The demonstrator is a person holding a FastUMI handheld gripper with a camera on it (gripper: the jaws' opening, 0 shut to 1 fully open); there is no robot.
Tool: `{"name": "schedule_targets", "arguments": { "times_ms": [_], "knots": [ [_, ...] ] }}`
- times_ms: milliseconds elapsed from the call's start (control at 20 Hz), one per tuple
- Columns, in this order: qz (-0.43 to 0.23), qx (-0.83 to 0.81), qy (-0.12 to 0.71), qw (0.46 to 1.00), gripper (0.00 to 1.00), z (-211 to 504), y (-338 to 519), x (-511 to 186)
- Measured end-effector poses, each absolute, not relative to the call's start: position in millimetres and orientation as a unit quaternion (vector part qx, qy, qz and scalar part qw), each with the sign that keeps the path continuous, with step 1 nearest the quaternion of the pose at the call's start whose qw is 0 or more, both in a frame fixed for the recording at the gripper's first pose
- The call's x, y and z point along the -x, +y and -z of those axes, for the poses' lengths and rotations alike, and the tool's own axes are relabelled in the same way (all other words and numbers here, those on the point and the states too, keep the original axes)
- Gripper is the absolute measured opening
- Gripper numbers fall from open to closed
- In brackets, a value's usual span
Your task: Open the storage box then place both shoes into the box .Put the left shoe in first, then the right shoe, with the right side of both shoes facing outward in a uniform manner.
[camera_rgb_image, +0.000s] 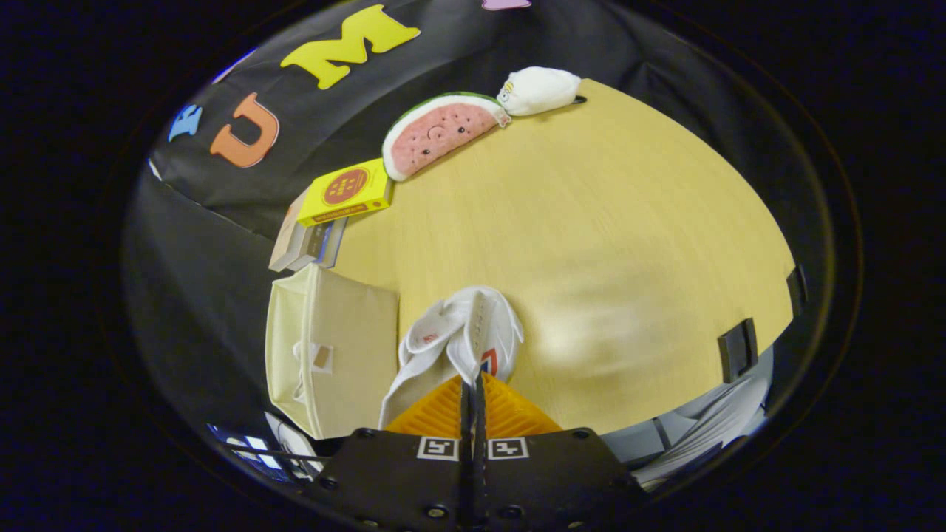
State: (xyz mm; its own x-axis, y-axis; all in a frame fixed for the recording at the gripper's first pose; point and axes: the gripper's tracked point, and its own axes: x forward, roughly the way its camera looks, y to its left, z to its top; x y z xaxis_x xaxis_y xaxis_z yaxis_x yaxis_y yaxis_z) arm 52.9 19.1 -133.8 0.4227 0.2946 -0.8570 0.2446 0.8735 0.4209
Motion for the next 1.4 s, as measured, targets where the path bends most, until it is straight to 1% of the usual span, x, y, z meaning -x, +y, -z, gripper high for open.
{"name": "schedule_targets", "arguments": {
  "times_ms": [200, 450, 650, 850, 1100, 1400],
  "knots": [
    [-0.045, -0.265, 0.521, 0.81, 0.0, 114.9, 40.3, -53.6],
    [-0.085, -0.281, 0.474, 0.83, 0.0, 49.1, 67.8, -55.8],
    [-0.114, -0.27, 0.445, 0.846, 0.0, 1.1, 107.8, -56.0],
    [-0.103, -0.256, 0.412, 0.868, 0.0, -17.4, 156.6, -72.0],
    [-0.046, -0.238, 0.394, 0.887, 0.0, 16.6, 213.2, -101.1],
    [-0.023, -0.155, 0.361, 0.919, 0.0, 41.4, 249.5, -101.0]
  ]
}}
